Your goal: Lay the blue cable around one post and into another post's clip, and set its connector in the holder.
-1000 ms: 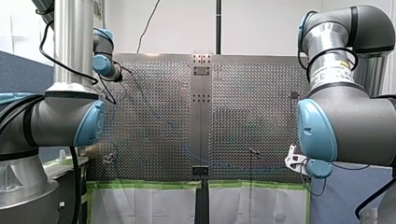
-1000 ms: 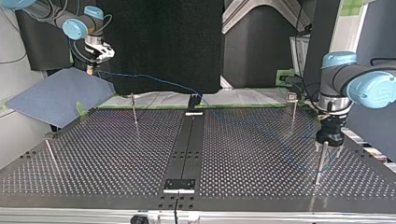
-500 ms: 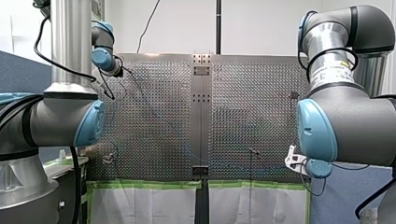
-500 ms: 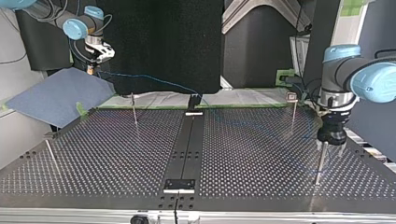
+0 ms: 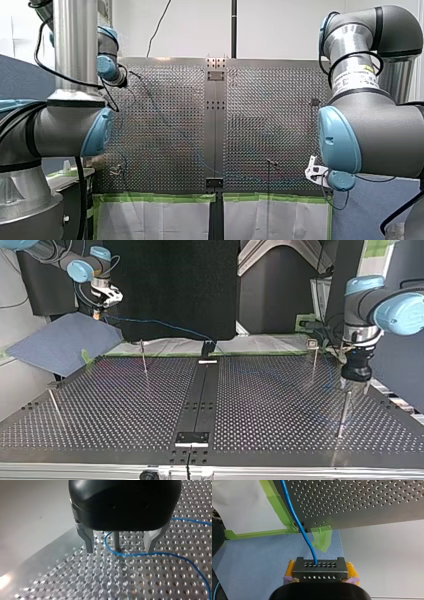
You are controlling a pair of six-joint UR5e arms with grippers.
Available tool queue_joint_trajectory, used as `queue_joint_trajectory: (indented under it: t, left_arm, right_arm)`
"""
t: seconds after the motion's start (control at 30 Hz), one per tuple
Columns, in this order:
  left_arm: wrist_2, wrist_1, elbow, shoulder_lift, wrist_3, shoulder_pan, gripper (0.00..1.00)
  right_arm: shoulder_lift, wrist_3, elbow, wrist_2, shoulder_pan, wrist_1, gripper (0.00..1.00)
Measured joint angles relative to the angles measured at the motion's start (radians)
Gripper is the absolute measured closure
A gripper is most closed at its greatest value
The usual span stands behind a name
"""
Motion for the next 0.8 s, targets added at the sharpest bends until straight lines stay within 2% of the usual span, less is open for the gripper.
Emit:
queue_joint_trajectory:
  t: [0.17,0.33,0.53,0.8]
  left_arm:
    - [-0.004,-0.026,-0.024,0.041,0.020,0.026,0.00]
    - [-0.005,-0.059,-0.024,0.077,0.052,0.027,0.00]
    - [-0.015,-0.116,0.016,0.134,0.109,0.012,0.00]
    - [-0.076,-0.188,0.085,0.195,0.180,-0.014,0.00]
  right_arm:
    - [0.000,0.001,0.000,0.000,0.000,-0.001,1.00]
    - [0.000,0.002,0.000,0.000,0.000,-0.002,1.00]
    - [0.000,0.002,0.000,-0.001,0.000,-0.004,1.00]
    - [0.000,0.002,0.000,-0.003,0.000,-0.006,1.00]
